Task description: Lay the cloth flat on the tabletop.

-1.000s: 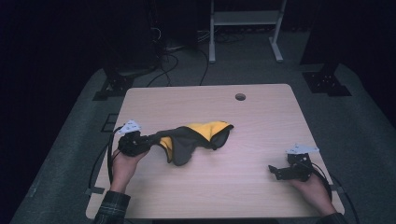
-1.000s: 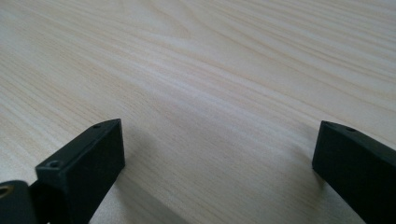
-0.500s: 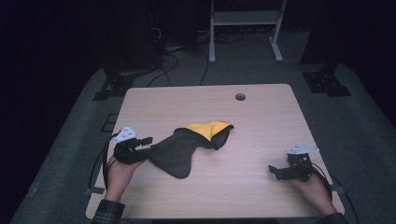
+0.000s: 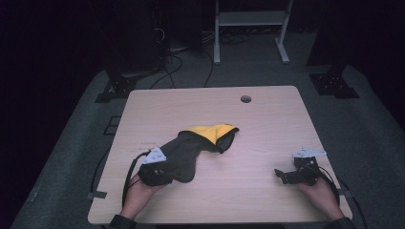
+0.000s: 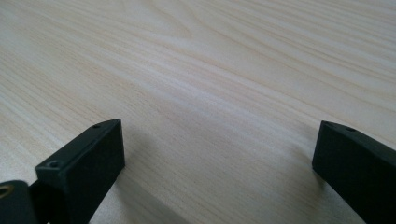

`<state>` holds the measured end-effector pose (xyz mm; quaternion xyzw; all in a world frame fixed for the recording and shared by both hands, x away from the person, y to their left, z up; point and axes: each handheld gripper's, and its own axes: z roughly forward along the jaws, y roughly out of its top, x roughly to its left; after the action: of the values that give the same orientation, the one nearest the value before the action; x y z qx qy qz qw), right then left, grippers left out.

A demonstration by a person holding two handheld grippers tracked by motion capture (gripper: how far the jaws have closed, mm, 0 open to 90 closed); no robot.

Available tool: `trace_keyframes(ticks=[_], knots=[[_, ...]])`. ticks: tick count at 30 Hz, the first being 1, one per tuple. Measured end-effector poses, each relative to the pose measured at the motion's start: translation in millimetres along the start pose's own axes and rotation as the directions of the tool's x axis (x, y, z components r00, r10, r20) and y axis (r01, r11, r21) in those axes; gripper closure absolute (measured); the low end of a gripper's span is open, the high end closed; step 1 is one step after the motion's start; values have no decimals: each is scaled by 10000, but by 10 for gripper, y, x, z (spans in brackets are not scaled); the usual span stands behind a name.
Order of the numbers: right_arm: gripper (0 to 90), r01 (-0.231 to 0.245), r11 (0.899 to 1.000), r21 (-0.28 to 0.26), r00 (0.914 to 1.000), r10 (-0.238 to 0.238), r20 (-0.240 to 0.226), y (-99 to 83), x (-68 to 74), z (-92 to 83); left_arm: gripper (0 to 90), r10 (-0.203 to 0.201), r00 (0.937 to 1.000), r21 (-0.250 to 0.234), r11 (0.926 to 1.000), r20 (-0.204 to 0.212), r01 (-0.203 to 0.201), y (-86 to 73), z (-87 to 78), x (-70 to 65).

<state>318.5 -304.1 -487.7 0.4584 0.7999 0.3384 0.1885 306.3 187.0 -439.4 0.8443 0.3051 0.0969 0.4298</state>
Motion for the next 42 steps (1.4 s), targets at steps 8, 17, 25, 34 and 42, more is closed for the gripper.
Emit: trace_keyframes(ticks=[8,17,25,34,42], knots=[[14,0,10000,2,10000,0,-1,0,0,0,512,513,9987,888,9947,79,-518,-64,239,-109],[14,1,10000,2,10000,-1,0,0,0,0,520,1190,9924,1735,9785,-323,-1117,-69,410,-198],[14,1,10000,-7,10000,-1,0,0,1,0,818,1227,9891,1719,9792,-815,-1073,-72,389,-163],[227,229,9992,334,9995,-222,-215,46,-7,-72,831,809,9964,46,9967,-240,-808,95,133,-182],[283,397,9992,-99,9931,-406,-1097,165,129,-112,838,842,9964,-1928,9777,-32,-833,414,-257,-264]])
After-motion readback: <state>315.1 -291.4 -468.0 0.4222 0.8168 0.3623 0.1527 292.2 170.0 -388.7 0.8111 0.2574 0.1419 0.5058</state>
